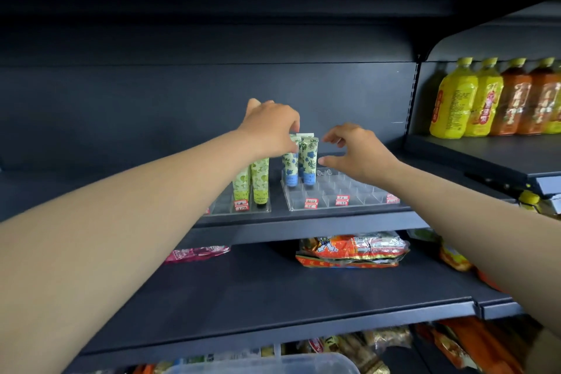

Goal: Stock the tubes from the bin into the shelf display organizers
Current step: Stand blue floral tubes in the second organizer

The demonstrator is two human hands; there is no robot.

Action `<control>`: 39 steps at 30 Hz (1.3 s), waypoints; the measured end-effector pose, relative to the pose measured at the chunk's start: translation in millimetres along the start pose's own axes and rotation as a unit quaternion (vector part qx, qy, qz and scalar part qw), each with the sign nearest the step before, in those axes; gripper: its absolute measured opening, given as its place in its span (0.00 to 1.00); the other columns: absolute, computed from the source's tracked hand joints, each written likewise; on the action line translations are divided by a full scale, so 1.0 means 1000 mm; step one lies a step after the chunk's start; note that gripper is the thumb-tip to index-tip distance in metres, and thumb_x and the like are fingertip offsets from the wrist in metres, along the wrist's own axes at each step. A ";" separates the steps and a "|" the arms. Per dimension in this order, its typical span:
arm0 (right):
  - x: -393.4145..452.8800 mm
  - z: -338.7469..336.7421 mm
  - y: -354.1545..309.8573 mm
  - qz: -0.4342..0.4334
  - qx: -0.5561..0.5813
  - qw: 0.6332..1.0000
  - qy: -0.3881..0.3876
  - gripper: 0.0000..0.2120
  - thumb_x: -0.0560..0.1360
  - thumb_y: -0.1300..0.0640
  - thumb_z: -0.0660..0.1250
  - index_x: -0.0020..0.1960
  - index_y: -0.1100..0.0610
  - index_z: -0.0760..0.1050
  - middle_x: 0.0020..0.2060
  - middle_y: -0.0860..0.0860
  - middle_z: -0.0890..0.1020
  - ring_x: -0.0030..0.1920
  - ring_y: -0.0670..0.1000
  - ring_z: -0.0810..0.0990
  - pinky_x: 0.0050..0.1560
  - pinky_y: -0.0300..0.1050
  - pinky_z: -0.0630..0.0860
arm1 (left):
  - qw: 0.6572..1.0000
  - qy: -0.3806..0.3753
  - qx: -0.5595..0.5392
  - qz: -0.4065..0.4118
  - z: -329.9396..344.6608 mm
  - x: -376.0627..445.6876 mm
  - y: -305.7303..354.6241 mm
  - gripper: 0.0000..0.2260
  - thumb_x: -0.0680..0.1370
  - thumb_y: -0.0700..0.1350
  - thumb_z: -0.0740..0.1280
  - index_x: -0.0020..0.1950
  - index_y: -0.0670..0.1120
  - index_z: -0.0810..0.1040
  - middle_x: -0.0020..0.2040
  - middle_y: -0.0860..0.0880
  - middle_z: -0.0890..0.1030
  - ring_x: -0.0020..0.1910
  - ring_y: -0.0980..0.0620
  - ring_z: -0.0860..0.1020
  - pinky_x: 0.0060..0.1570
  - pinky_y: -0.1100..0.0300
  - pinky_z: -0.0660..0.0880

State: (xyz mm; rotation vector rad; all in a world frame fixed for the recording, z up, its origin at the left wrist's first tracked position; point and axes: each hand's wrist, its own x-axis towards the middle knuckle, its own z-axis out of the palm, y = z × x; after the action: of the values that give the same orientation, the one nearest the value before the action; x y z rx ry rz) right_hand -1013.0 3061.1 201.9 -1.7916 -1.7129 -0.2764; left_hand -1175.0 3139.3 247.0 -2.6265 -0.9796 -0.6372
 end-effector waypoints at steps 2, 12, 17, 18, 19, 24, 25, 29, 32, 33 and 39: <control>-0.014 0.003 -0.008 -0.002 0.000 1.000 0.002 0.17 0.70 0.52 0.73 0.57 0.56 0.76 0.54 0.52 0.77 0.48 0.46 0.72 0.50 0.39 0.69 | 1.000 0.006 -0.009 0.008 0.003 -0.019 0.001 0.14 0.73 0.52 0.70 0.56 0.51 0.77 0.56 0.53 0.78 0.60 0.50 0.71 0.58 0.53 0.60; -0.114 0.062 -0.032 0.005 0.037 0.998 -0.043 0.13 0.70 0.55 0.72 0.54 0.56 0.77 0.48 0.50 0.77 0.46 0.47 0.73 0.45 0.34 0.65 | 0.997 -0.019 -0.057 0.050 0.054 -0.134 0.001 0.09 0.74 0.49 0.69 0.52 0.49 0.78 0.51 0.53 0.80 0.56 0.52 0.73 0.56 0.57 0.58; -0.164 0.106 -0.028 0.013 0.074 0.992 -0.099 0.14 0.70 0.57 0.73 0.55 0.57 0.77 0.48 0.48 0.76 0.48 0.49 0.75 0.48 0.36 0.68 | 0.991 -0.089 -0.069 0.079 0.109 -0.189 0.002 0.10 0.75 0.50 0.68 0.54 0.50 0.78 0.53 0.54 0.80 0.56 0.53 0.73 0.59 0.56 0.61; -0.173 0.115 -0.027 0.015 0.078 0.991 -0.111 0.15 0.71 0.57 0.72 0.56 0.57 0.77 0.49 0.48 0.77 0.49 0.48 0.75 0.47 0.33 0.66 | 0.989 -0.104 -0.069 0.082 0.123 -0.200 0.002 0.10 0.75 0.50 0.68 0.55 0.50 0.78 0.53 0.54 0.79 0.56 0.53 0.73 0.59 0.56 0.61; -0.183 0.124 -0.026 0.023 0.083 0.988 -0.124 0.15 0.72 0.56 0.72 0.57 0.57 0.76 0.50 0.48 0.77 0.49 0.47 0.74 0.47 0.32 0.65 | 0.987 -0.123 -0.070 0.082 0.137 -0.211 0.003 0.11 0.75 0.51 0.68 0.56 0.50 0.78 0.53 0.54 0.79 0.56 0.53 0.73 0.59 0.55 0.61; -0.231 0.183 -0.011 0.071 0.104 0.970 -0.208 0.14 0.72 0.57 0.71 0.57 0.56 0.76 0.49 0.47 0.76 0.50 0.47 0.76 0.50 0.37 0.70 | 0.964 -0.243 -0.087 0.056 0.213 -0.263 0.006 0.13 0.76 0.52 0.66 0.58 0.50 0.76 0.58 0.53 0.78 0.61 0.52 0.72 0.58 0.56 0.59; -0.239 0.192 -0.008 0.078 0.102 0.966 -0.225 0.14 0.71 0.57 0.71 0.56 0.56 0.76 0.49 0.48 0.76 0.51 0.49 0.76 0.51 0.37 0.71 | 0.960 -0.259 -0.094 0.049 0.225 -0.272 0.007 0.14 0.76 0.52 0.66 0.59 0.50 0.76 0.59 0.53 0.77 0.62 0.52 0.71 0.58 0.57 0.59; -0.268 0.231 0.003 0.120 0.083 0.939 -0.312 0.18 0.73 0.56 0.70 0.62 0.56 0.74 0.59 0.50 0.76 0.58 0.49 0.74 0.52 0.32 0.64 | 0.938 -0.325 -0.123 0.009 0.276 -0.305 0.009 0.15 0.75 0.51 0.67 0.61 0.49 0.76 0.63 0.53 0.76 0.64 0.53 0.71 0.65 0.56 0.58; -0.287 0.259 0.011 0.151 0.093 0.908 -0.380 0.21 0.72 0.55 0.70 0.64 0.57 0.72 0.62 0.52 0.75 0.62 0.50 0.72 0.59 0.39 0.66 | 0.919 -0.369 -0.135 -0.017 0.309 -0.324 0.009 0.15 0.75 0.50 0.68 0.61 0.50 0.75 0.62 0.54 0.76 0.63 0.54 0.71 0.67 0.53 0.59; -0.293 0.268 0.014 0.164 0.099 0.899 -0.394 0.22 0.72 0.54 0.71 0.64 0.58 0.72 0.62 0.53 0.75 0.61 0.51 0.73 0.60 0.42 0.68 | 0.914 -0.380 -0.138 -0.023 0.319 -0.329 0.008 0.16 0.75 0.50 0.68 0.61 0.50 0.75 0.62 0.54 0.76 0.63 0.53 0.71 0.66 0.53 0.60; -0.316 0.319 0.023 0.204 0.108 0.855 -0.464 0.22 0.74 0.53 0.70 0.64 0.60 0.70 0.61 0.55 0.75 0.60 0.54 0.74 0.56 0.44 0.71 | 0.886 -0.430 -0.165 -0.049 0.371 -0.359 0.014 0.19 0.74 0.51 0.70 0.62 0.48 0.74 0.61 0.50 0.76 0.62 0.50 0.72 0.60 0.55 0.65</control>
State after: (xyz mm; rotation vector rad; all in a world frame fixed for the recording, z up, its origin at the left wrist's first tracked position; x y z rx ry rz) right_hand -1118.8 2984.8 -228.7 -2.2020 -1.7406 1.0917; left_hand -1293.2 3074.8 -251.2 -3.2324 -1.3077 0.4734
